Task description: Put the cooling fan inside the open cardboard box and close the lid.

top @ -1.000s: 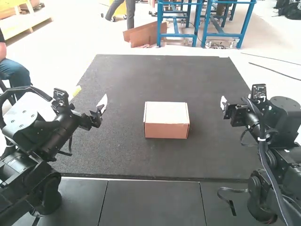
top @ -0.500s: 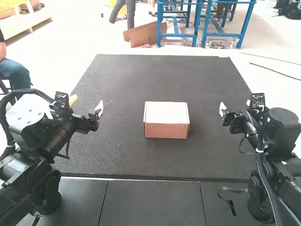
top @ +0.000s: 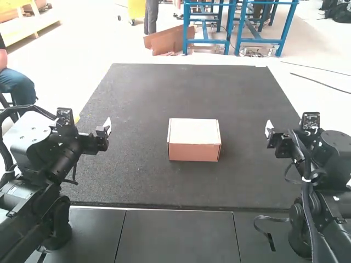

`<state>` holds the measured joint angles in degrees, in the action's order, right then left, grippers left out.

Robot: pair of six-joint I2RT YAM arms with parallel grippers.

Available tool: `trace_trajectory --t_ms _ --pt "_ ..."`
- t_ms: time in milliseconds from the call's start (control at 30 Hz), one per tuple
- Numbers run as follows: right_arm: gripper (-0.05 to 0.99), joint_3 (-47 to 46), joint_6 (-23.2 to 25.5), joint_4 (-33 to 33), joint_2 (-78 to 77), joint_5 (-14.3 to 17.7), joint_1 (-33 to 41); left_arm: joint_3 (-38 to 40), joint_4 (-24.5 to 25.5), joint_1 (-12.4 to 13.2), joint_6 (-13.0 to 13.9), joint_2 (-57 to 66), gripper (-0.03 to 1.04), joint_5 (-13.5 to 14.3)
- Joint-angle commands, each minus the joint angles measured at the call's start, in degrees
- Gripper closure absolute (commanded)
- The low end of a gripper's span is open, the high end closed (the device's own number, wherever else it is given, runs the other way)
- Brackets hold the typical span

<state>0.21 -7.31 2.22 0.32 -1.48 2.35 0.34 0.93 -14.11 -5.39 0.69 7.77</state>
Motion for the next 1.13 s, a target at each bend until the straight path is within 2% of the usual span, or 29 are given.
trace_trajectory --t_ms 0,267,400,667,867,1100 --pt "0.03 -0.3 0.2 0.0 -0.4 -0.2 0.0 -0.4 -0.3 0.7 -0.6 -0.8 0.05 0.7" --pt "0.03 -0.3 0.2 -0.7 -0.4 -0.8 -0.4 -0.4 0.3 2.4 -0.9 -0.8 0.05 0.7" --pt "0.03 -0.3 -0.7 -1.3 -0.5 -0.8 -0.4 -0.4 0.3 3.8 0.6 -0.7 0.05 0.7" --pt "0.03 -0.3 -1.0 -1.8 -0.5 -1.0 -0.5 -0.4 0.2 3.9 1.0 -0.7 0.05 0.7" --pt "0.03 -0.2 -1.0 -1.9 -0.4 -3.5 -0.5 -0.4 0.0 4.0 1.0 -0.7 0.05 0.7" --pt "0.03 -0.2 -1.5 -2.1 -0.4 -4.0 -0.5 -0.4 -0.1 4.0 1.0 -0.7 0.05 0.7"
